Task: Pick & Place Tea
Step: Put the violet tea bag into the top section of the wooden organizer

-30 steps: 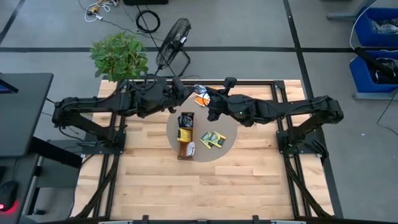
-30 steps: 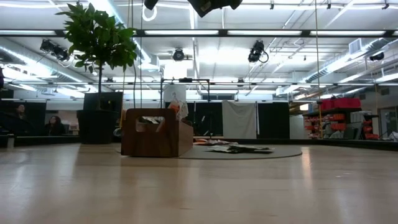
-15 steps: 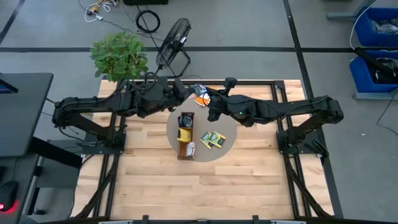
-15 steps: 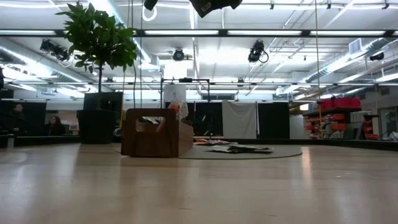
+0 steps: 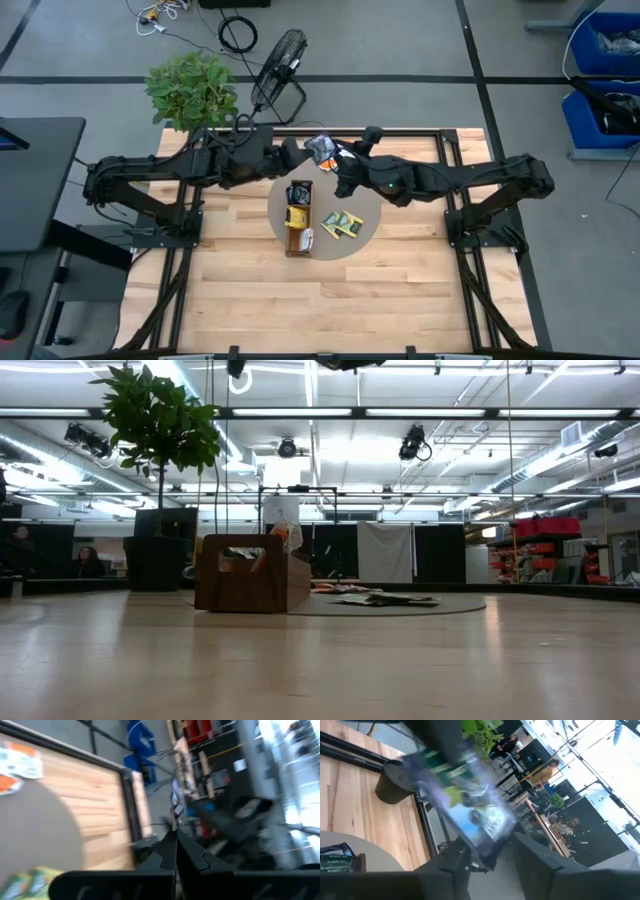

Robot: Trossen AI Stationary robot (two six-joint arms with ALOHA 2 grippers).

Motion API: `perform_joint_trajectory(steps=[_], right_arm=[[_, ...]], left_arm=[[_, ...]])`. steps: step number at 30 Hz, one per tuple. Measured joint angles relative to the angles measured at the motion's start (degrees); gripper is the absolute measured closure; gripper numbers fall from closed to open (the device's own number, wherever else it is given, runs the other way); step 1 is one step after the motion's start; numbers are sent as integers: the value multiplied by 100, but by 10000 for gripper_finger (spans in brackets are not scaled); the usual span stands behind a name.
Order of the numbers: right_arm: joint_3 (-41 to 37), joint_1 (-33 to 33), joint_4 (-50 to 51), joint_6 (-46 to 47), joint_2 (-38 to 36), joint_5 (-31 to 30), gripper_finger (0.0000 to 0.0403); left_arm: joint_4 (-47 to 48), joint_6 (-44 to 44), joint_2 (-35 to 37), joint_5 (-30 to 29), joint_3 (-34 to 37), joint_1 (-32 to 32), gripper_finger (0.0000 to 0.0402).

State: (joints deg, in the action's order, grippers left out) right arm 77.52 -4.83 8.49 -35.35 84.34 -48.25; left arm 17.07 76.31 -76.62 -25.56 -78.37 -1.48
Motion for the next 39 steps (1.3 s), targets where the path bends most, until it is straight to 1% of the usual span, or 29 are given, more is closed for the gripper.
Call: perform_joint_trajectory(steps=[3, 5, 6, 8, 11, 17, 20, 22, 24, 28, 34, 39], right_arm=[[0, -85, 87, 8, -88, -204, 232], [0, -135, 193, 103, -187, -231, 220], [0, -158, 224, 190, -231, -235, 215], [7, -191, 362, 368, -314, -235, 209], [7, -221, 529, 634, -403, -236, 206], [7, -229, 964, 1448, -479, -215, 211], [5, -259, 1097, 1763, -485, -177, 214], [5, -293, 1213, 1916, -486, -170, 216], [4, -334, 1297, 2070, -486, -168, 216], [4, -390, 1504, 2385, -486, -146, 216], [4, -393, 1950, 3093, -486, 31, 216], [4, -455, 2264, 3490, -486, 94, 216]], left_arm=[[425, -123, 71, 12, 1, -1, 400], [723, -174, 127, 13, -4, -2, 400], [889, -234, 168, 11, 7, -13, 400], [934, -359, 194, 7, -8, -40, 400], [1262, -600, 260, 90, 7, -127, 400], [1826, -982, 205, 1058, -3, -412, 400], [2297, -1040, 106, 1361, 7, -522, 400], [2412, -1147, 10, 1550, -2, -603, 400], [2732, -1273, -96, 1702, 6, -695, 400], [2844, -1479, -390, 2003, 4, -854, 400], [2751, -1690, -1052, 2404, 0, -1098, 400], [2780, -1696, -1588, 2489, 0, -1199, 400]])
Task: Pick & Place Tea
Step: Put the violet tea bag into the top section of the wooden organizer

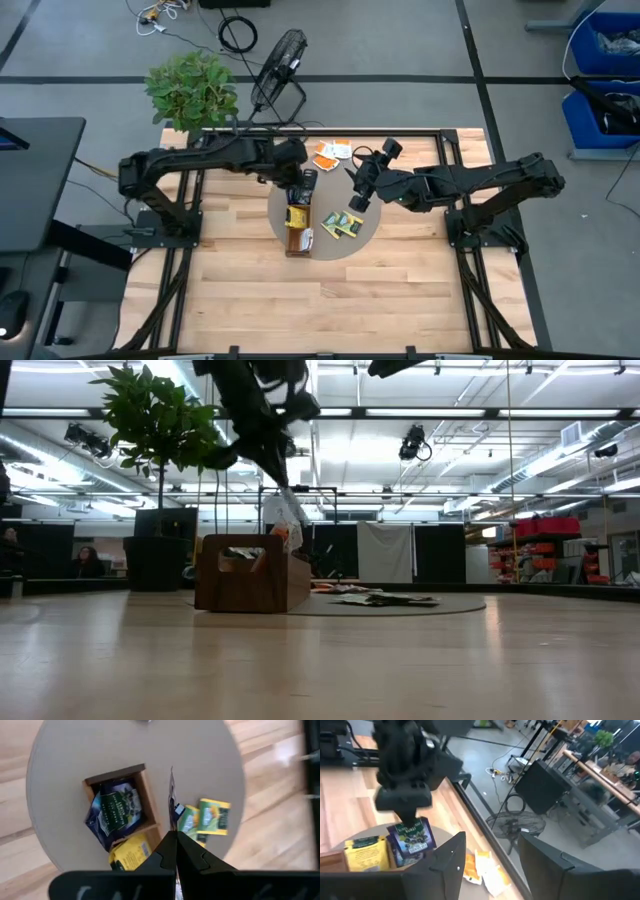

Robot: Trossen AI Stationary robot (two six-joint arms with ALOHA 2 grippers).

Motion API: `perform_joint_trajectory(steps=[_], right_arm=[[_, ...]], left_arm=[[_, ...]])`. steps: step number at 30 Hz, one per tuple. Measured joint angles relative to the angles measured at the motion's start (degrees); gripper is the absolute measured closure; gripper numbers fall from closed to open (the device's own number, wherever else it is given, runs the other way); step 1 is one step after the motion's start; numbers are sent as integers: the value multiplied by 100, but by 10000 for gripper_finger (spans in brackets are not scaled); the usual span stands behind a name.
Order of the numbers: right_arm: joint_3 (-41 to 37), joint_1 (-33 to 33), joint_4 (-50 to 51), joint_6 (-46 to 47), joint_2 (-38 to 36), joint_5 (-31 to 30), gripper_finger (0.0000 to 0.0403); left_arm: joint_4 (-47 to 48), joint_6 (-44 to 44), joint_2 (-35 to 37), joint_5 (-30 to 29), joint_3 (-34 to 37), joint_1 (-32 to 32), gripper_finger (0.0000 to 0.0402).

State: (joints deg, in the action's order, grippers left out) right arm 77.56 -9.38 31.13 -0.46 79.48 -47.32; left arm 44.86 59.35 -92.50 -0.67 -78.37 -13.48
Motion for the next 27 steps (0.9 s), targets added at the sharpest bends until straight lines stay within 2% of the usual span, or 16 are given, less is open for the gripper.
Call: perform_joint_trajectory(steps=[11, 17, 27], right_arm=[[0, -86, 173, 309, 0, 33, 216], [0, -86, 191, 305, 0, 38, 216], [0, -83, 177, 304, 0, 142, 216]], left_arm=[[191, 151, -850, 7, 0, -22, 400], [204, 188, -888, -82, 0, -55, 400], [163, 294, -888, 94, 0, -223, 400]])
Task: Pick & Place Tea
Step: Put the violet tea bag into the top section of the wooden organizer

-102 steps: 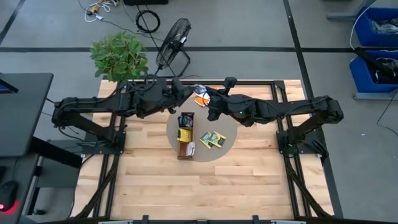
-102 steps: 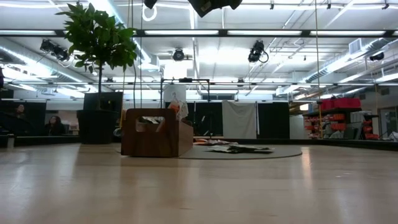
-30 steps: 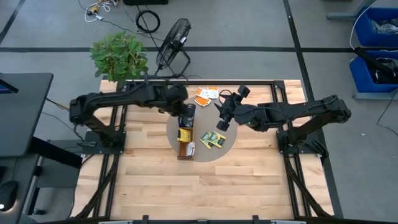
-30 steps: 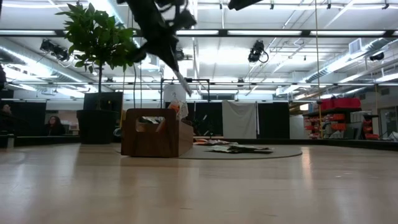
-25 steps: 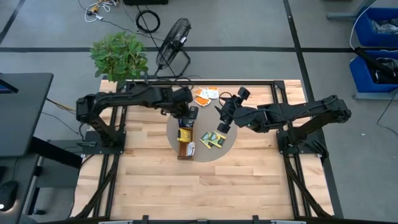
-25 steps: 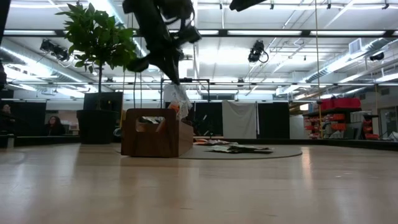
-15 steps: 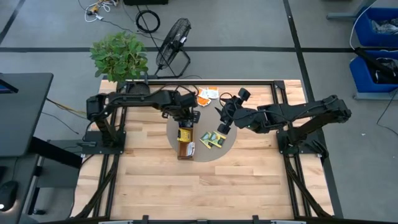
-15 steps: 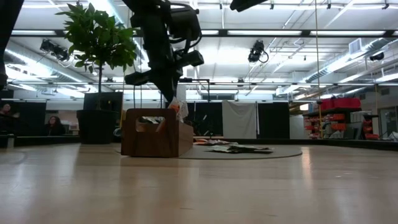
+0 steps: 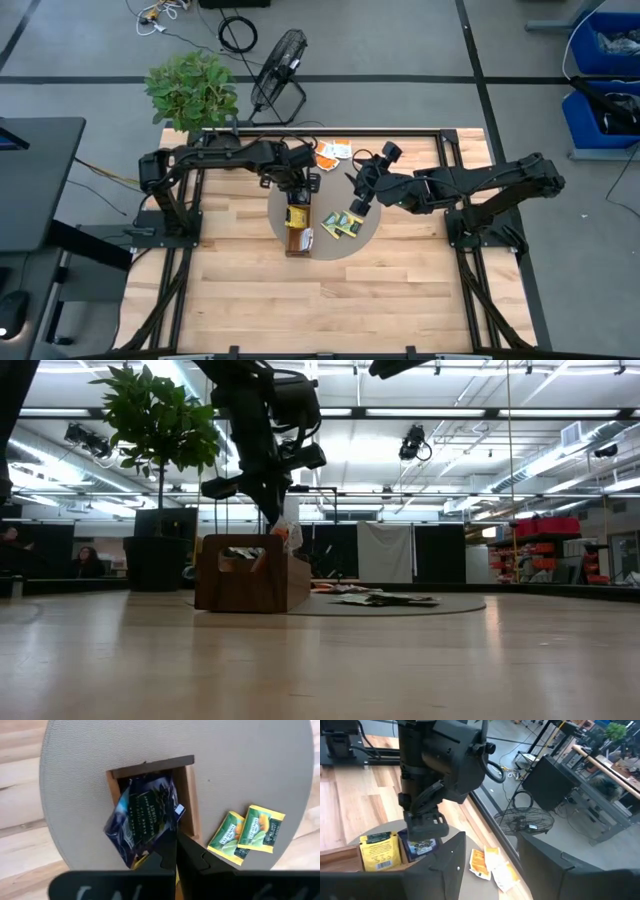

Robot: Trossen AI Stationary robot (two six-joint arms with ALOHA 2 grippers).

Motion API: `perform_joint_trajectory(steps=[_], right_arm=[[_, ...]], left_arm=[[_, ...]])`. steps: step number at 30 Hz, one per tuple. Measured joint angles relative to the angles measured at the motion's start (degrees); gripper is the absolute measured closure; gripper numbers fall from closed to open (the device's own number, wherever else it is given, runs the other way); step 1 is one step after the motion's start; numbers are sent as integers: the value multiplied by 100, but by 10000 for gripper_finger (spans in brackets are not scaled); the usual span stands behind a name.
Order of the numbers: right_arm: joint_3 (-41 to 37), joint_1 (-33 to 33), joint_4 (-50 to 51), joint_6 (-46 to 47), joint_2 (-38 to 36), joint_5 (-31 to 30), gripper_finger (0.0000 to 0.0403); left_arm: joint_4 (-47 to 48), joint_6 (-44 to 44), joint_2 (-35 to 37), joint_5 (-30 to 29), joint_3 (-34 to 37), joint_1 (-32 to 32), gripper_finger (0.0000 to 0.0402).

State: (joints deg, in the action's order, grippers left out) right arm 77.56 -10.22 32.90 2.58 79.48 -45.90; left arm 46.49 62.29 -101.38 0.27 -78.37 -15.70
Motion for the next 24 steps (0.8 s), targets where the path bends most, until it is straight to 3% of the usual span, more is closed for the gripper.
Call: perform_joint_trajectory(steps=[24], right_arm=[[-4, 0, -27, 51, 2, 34, 216]], left_arm=[[-218, -11, 0, 105, 0, 55, 400]])
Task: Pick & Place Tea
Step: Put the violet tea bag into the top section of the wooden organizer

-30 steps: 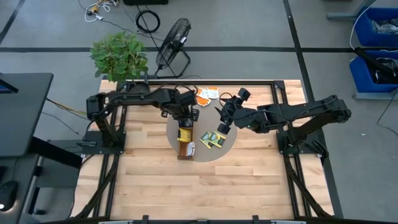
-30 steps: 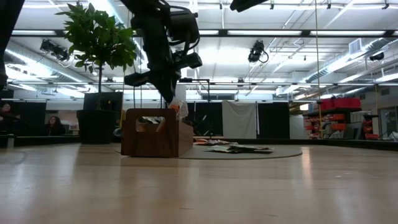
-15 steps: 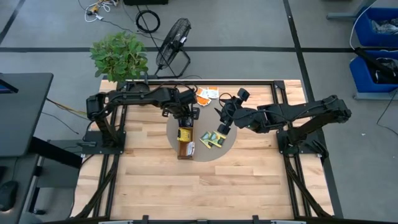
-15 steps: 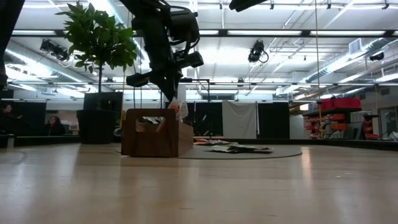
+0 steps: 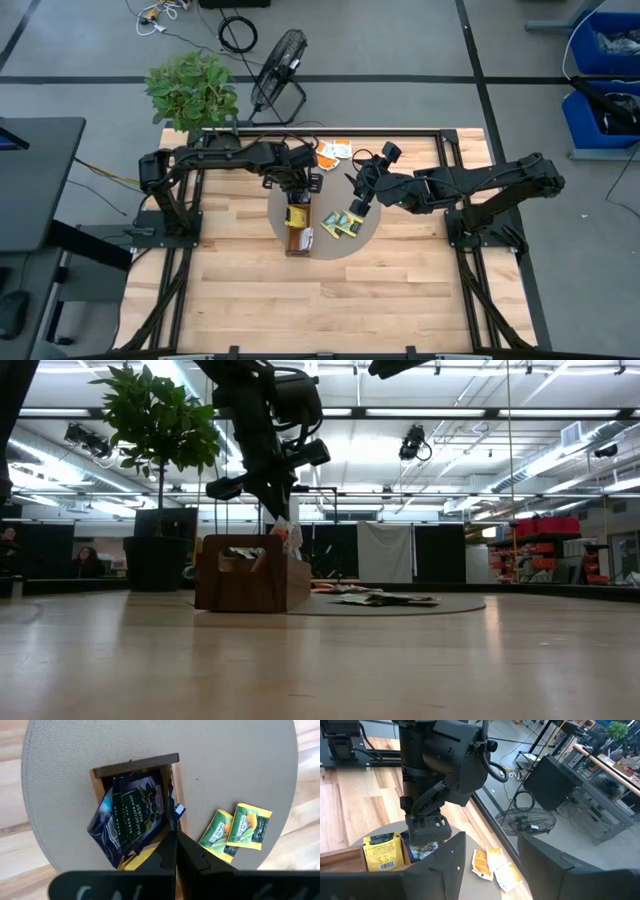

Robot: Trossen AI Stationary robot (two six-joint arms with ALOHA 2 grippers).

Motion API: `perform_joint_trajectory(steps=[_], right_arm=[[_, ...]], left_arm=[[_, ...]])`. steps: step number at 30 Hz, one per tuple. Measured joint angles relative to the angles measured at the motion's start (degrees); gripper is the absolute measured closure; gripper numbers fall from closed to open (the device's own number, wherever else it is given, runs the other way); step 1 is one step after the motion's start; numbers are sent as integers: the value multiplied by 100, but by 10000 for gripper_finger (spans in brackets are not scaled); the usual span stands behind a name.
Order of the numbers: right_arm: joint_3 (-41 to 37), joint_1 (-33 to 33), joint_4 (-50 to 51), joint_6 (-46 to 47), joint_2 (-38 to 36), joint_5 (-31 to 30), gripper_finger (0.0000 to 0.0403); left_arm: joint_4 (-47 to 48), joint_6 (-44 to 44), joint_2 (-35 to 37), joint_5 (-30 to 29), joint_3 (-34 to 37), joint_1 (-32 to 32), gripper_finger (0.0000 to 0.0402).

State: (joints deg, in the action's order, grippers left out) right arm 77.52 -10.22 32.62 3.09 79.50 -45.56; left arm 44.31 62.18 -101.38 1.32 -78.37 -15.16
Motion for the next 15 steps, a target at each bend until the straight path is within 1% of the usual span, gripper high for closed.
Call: perform_joint_trajectory(steps=[7, 15], right_arm=[[0, 0, -2, 98, 0, 13, 216], [-2, 0, -47, 96, 2, 40, 216]], left_arm=[[79, -106, -117, 0, 4, 8, 400], [-96, -20, -321, 11, 1, 59, 400]])
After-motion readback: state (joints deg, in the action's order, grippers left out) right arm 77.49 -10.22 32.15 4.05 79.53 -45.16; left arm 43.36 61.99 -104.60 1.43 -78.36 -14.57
